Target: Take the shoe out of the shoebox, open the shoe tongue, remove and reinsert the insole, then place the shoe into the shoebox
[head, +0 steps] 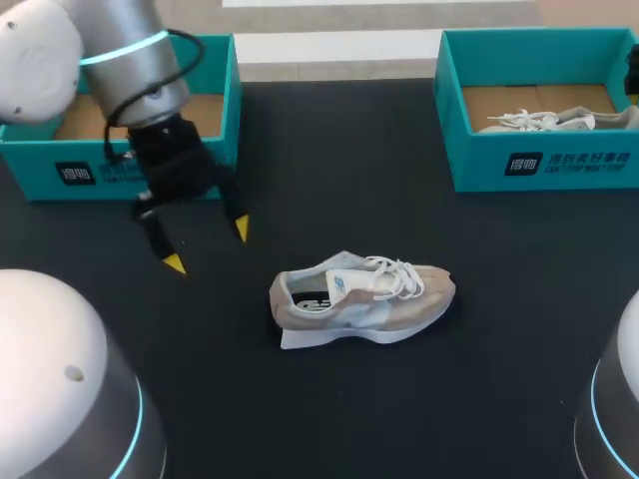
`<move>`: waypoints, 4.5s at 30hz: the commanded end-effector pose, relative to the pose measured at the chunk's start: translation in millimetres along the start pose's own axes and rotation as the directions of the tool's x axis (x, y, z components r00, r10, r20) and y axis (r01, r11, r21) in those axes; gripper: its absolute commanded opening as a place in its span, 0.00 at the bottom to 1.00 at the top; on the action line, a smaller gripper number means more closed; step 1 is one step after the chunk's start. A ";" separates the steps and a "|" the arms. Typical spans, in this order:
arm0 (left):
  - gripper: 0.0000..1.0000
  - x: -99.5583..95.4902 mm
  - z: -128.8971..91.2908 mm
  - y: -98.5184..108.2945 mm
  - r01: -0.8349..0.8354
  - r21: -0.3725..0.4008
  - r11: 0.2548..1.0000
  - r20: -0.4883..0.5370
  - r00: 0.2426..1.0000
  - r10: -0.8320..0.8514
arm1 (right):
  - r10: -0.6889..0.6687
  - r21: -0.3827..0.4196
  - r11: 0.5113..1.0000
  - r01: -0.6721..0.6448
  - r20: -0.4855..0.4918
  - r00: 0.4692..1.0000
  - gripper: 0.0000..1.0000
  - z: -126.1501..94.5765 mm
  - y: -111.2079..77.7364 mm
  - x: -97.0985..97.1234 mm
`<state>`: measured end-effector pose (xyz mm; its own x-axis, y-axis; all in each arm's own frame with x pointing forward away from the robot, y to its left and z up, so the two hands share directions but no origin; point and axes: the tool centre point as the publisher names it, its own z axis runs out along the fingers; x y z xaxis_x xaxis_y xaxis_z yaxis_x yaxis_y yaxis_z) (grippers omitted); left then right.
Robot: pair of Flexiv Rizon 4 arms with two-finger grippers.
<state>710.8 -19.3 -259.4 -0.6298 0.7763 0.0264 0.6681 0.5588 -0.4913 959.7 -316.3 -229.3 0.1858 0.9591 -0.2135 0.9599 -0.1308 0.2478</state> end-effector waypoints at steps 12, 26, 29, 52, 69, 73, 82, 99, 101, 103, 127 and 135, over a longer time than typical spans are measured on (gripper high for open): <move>1.00 39.7 17.3 25.3 0.263 0.656 0.708 0.261 0.801 -0.540 | 0.001 -0.001 1.000 -0.001 0.000 1.000 1.00 0.0 -0.5 0.3; 1.00 43.1 19.2 29.4 0.271 0.691 0.670 0.263 0.770 -0.582 | 0.001 -0.001 1.000 -0.001 0.000 1.000 1.00 0.0 -0.5 0.3; 1.00 43.1 19.2 29.4 0.271 0.691 0.670 0.263 0.770 -0.582 | 0.001 -0.001 1.000 -0.001 0.000 1.000 1.00 0.0 -0.5 0.3; 1.00 28.9 95.1 28.2 0.207 0.764 0.611 0.483 0.445 -0.754 | 0.001 -0.001 1.000 -0.001 0.000 1.000 1.00 0.0 -0.5 0.3; 1.00 23.0 108.7 24.1 0.203 0.711 0.673 0.531 0.472 -0.703 | 0.001 -0.001 1.000 -0.001 0.000 1.000 1.00 0.0 -0.5 0.3; 1.00 14.8 114.3 21.4 0.191 0.696 0.693 0.554 0.471 -0.687 | 0.001 -0.001 1.000 -0.001 0.000 1.000 1.00 0.0 -0.5 0.3; 1.00 -7.8 122.1 28.4 0.217 0.711 0.669 0.524 0.472 -0.709 | 0.001 -0.001 1.000 -0.001 0.000 1.000 1.00 0.0 -0.5 0.3; 1.00 -21.8 128.9 27.2 0.275 0.708 0.650 0.482 0.485 -0.730 | 0.001 -0.001 1.000 -0.001 0.000 1.000 1.00 0.0 -0.5 0.3; 1.00 -23.3 130.0 26.6 0.279 0.711 0.645 0.471 0.491 -0.733 | 0.001 -0.001 1.000 -0.001 0.000 1.000 1.00 0.0 -0.5 0.3; 1.00 -25.2 131.9 25.8 0.283 0.708 0.647 0.469 0.496 -0.731 | 0.001 -0.001 1.000 -0.001 0.000 1.000 1.00 0.0 -0.5 0.3; 1.00 -73.6 152.1 13.5 0.305 0.704 0.642 0.454 0.502 -0.736 | 0.001 -0.001 1.000 -0.001 0.000 1.000 1.00 0.0 -0.5 0.3; 1.00 -86.2 156.4 9.4 0.304 0.704 0.641 0.448 0.510 -0.734 | 0.001 -0.001 1.000 -0.001 0.000 1.000 1.00 0.0 -0.5 0.3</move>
<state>706.5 -118.8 -399.2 -0.9892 -0.1455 -0.0180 -0.0393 0.3813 -0.9236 959.7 -316.2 -229.3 0.1857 0.9591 -0.2136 0.9600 -0.1307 0.2478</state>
